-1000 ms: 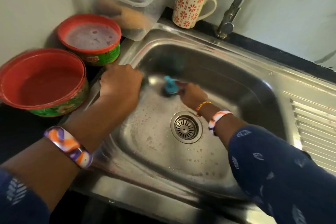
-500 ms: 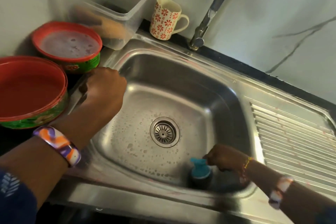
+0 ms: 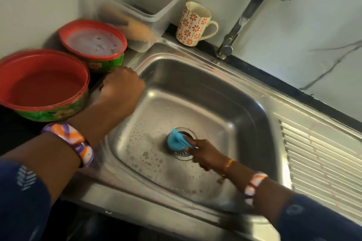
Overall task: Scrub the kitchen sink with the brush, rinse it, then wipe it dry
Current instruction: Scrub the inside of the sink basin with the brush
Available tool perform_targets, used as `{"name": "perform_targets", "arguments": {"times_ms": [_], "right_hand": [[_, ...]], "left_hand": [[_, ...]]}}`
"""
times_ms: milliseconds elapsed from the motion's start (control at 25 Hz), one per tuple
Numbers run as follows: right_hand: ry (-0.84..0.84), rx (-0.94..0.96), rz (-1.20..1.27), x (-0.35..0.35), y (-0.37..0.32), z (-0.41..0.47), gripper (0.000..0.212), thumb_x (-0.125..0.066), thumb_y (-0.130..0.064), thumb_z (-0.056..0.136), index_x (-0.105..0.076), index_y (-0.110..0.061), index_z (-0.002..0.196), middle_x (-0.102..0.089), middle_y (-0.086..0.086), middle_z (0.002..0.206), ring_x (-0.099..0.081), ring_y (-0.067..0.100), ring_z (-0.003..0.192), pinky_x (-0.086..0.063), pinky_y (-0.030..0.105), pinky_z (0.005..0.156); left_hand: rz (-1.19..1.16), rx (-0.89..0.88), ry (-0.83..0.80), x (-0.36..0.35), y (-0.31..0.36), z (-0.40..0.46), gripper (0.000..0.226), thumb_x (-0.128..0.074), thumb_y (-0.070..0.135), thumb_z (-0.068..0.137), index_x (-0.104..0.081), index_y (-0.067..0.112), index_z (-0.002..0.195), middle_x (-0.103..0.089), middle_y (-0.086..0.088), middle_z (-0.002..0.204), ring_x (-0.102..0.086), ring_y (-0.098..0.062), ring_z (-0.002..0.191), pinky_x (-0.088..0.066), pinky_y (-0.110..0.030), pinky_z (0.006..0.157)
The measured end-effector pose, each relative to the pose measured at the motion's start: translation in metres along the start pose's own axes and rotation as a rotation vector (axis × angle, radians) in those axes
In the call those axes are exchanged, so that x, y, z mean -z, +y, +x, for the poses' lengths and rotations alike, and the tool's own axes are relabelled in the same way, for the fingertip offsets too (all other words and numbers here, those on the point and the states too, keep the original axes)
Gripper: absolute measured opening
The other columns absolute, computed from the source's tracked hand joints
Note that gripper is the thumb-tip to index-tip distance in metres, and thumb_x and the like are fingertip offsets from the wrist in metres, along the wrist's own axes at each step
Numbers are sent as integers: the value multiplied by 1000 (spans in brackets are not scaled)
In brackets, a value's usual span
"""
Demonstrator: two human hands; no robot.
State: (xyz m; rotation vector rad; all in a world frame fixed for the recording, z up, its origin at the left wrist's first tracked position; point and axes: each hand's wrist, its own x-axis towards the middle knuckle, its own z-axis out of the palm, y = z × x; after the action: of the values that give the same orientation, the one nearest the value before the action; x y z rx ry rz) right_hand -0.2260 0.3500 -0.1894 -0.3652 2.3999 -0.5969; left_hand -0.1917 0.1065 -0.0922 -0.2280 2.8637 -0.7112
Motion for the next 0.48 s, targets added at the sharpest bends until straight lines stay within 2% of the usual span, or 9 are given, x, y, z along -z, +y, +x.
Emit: {"name": "perform_targets", "arguments": {"times_ms": [40, 80, 160, 240, 320, 400, 440, 480], "right_hand": [[-1, -45, -18, 15, 6, 2, 36, -48, -22, 96, -51, -37, 129, -43, -7, 57, -35, 0, 30, -29, 10, 33], [80, -82, -40, 25, 12, 9, 35, -47, -20, 96, -55, -30, 129, -41, -9, 56, -37, 1, 32, -26, 8, 32], [178, -102, -44, 19, 8, 19, 35, -44, -17, 97, -58, -20, 129, -42, -8, 54, -38, 1, 35, -27, 9, 32], [135, -37, -153, -6, 4, 14, 35, -44, -17, 96, -57, -15, 129, -42, -5, 54, -35, 1, 30, -27, 12, 31], [77, -16, -197, -6, 9, 6, 35, -45, -21, 97, -55, -19, 130, -45, -4, 56, -39, 1, 30, -29, 12, 34], [115, -79, -147, 9, 14, 14, 35, -43, -22, 97, -57, -21, 129, -60, -2, 69, -58, 3, 55, -38, 13, 51], [140, -110, -158, 11, 12, 19, 35, -42, -22, 97, -58, -19, 129, -65, 1, 79, -63, 12, 70, -41, 17, 59], [127, -94, -157, 8, 7, 21, 36, -41, -21, 97, -57, -18, 130, -64, 1, 80, -60, 15, 73, -41, 18, 61]], "left_hand": [[-1, 3, 8, 0, -1, 0, 31, -49, 4, 91, -58, 12, 120, -54, -9, 123, -55, -25, 113, -45, -23, 63], [7, 6, 14, -1, -2, 0, 31, -49, 4, 91, -58, 12, 120, -54, -10, 123, -55, -24, 113, -45, -24, 66], [16, -3, 37, -2, 0, 1, 31, -47, 3, 92, -58, 11, 120, -54, -9, 124, -55, -24, 114, -45, -26, 70], [13, -9, 45, 1, 1, 2, 33, -46, 2, 93, -57, 11, 122, -54, -9, 125, -54, -25, 116, -48, -27, 77], [27, -21, 58, 2, 1, 2, 32, -45, 3, 94, -57, 11, 122, -54, -9, 125, -54, -24, 116, -48, -27, 78], [44, -21, 40, 1, 2, 1, 31, -46, 4, 93, -57, 11, 122, -54, -9, 124, -55, -24, 115, -46, -27, 74], [49, -16, 22, 2, 3, 0, 31, -47, 4, 93, -57, 11, 122, -54, -9, 124, -55, -24, 114, -47, -27, 74], [45, -6, 9, 2, 3, 0, 31, -48, 5, 93, -57, 11, 122, -54, -9, 123, -55, -24, 113, -48, -27, 75]]}}
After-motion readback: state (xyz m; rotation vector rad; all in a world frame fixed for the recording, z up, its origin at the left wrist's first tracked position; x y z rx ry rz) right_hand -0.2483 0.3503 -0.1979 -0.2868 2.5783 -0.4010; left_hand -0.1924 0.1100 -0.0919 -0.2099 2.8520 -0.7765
